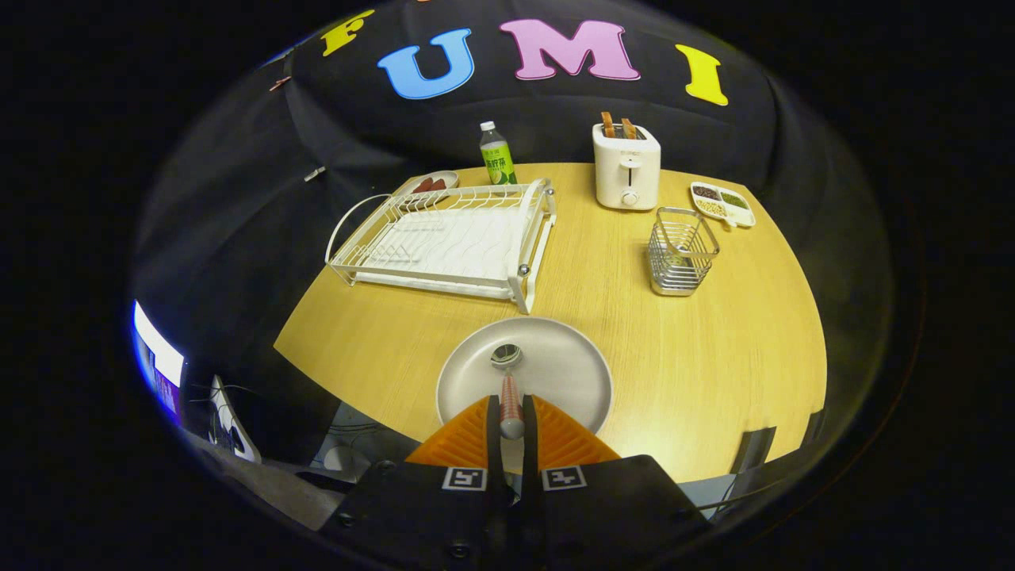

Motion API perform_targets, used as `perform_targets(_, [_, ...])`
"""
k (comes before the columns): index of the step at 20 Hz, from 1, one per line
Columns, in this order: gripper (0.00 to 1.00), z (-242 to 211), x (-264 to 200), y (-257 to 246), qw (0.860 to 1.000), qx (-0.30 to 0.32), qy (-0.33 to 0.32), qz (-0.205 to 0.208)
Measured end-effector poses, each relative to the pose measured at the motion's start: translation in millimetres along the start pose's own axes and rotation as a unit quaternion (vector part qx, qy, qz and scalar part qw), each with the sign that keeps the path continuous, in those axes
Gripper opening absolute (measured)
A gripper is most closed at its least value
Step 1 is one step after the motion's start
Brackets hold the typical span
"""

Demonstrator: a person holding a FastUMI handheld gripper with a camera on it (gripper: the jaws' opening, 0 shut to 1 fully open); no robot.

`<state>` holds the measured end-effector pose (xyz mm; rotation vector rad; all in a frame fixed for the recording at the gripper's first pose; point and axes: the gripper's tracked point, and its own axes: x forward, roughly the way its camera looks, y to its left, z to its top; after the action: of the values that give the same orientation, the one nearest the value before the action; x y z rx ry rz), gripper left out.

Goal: Take the plate from the dish rack, then take the spoon from the basket and place it into the plate.

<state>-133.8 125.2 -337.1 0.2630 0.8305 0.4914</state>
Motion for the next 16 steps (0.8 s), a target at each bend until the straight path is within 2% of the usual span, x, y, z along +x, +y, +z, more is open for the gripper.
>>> perform_targets(10, [0.10,-7,26,1,1.000,-0.013,0.018,-0.003])
perform_targets(16, [0.17,-20,33,-13,0.999,-0.029,0.037,-0.027])
